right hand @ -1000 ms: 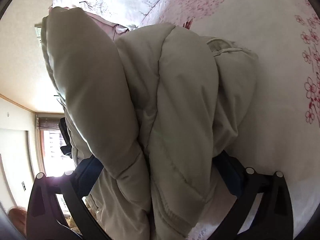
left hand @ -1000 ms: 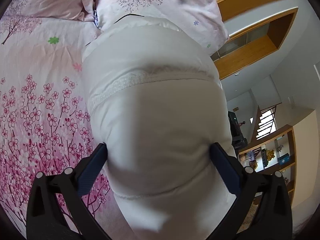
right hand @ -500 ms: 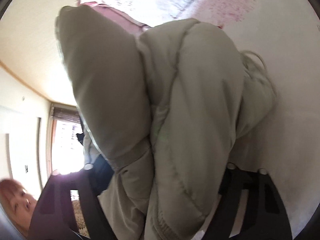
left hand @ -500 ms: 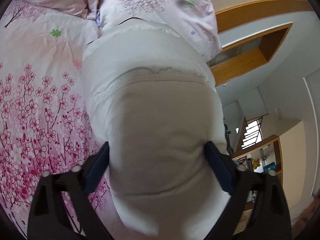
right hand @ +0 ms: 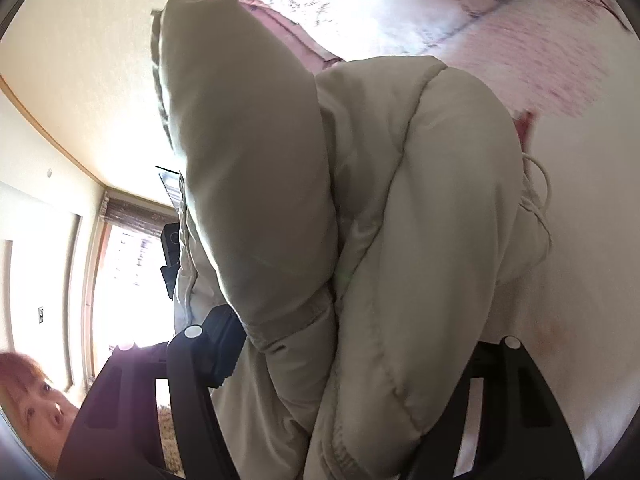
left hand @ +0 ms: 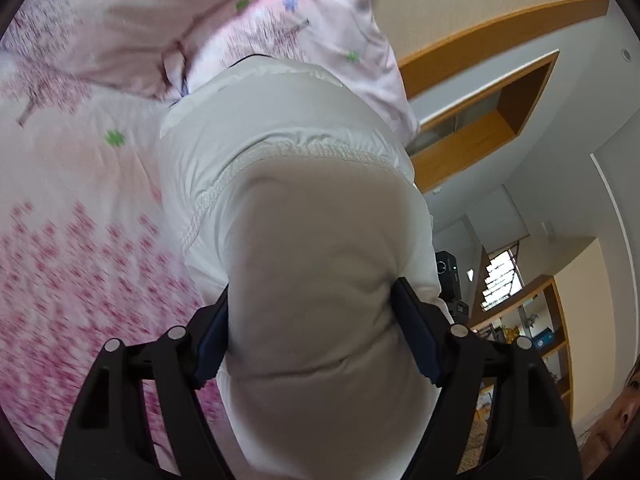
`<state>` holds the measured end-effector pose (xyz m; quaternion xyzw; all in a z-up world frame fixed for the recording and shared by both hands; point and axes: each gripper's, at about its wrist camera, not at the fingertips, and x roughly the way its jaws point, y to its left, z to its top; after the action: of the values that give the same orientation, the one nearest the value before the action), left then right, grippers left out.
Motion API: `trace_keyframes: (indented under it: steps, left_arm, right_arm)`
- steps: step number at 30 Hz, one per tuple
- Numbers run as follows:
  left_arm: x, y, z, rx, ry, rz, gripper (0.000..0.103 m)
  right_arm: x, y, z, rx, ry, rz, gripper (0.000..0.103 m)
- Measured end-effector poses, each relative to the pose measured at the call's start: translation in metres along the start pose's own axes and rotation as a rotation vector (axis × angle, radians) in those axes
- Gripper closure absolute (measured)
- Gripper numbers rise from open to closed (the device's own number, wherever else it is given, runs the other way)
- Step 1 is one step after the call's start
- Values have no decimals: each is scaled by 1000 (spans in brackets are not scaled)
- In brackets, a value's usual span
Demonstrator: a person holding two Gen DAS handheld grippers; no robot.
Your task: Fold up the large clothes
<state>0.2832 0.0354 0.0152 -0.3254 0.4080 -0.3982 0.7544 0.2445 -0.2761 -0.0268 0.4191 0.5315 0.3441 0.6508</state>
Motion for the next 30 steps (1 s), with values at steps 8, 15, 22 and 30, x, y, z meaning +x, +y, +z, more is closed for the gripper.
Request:
trace_keyframes:
  steps: [8,15,22,30]
  left_arm:
    - [-57,25,26,-8,-109,100,28]
    - [-76,63,32,-56,-99,176,27]
    - [-64,76,32,-21,-59,232,11]
    - [-55,80,30,14,-42,299,2]
  right_arm:
    - [60,27,22,-34,74,3,38]
    - [88,24,27,9,93,-15,38]
    - [73,-13,11,131,59,-31,35]
    - [49,-16,-16,190,-69,-62,31]
